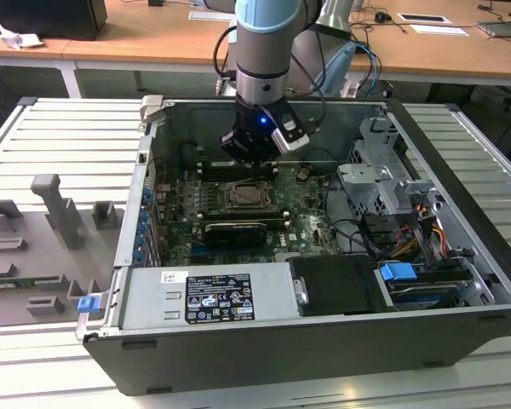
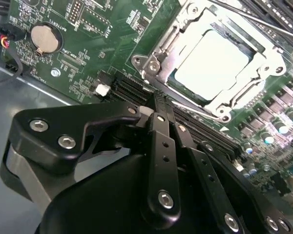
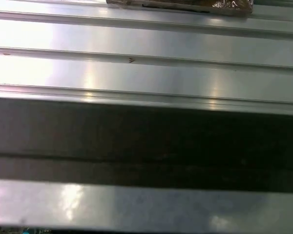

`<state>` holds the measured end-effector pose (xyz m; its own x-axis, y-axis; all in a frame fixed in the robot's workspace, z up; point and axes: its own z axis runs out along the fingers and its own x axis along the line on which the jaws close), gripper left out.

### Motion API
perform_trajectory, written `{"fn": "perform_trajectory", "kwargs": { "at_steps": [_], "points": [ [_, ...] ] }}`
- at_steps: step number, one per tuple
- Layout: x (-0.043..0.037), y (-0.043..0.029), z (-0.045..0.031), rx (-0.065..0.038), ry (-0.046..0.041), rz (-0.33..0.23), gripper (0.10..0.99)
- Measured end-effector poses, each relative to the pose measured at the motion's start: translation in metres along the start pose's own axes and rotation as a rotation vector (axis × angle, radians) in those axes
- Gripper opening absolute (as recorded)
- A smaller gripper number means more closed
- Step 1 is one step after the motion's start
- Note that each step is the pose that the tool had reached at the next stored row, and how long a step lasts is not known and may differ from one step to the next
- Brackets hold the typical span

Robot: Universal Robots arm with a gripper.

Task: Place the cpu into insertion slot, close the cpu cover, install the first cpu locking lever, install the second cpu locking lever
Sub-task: 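Install the first cpu locking lever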

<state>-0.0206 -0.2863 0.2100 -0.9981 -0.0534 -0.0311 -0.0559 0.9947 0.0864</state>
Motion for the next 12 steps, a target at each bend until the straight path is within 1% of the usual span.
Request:
{"fn": "perform_trajectory", "kwargs": {
  "at_steps": [1, 4, 12],
  "points": [
    [0.0, -0.0001, 0.0018, 0.0, -0.0001, 0.0, 0.106],
    [0.0, -0.0003, 0.0036, 0.0, -0.0001, 0.0, 0.106],
    [0.0001, -0.0005, 0.006, 0.0, 0.0002, 0.0, 0.106]
  ]
}}
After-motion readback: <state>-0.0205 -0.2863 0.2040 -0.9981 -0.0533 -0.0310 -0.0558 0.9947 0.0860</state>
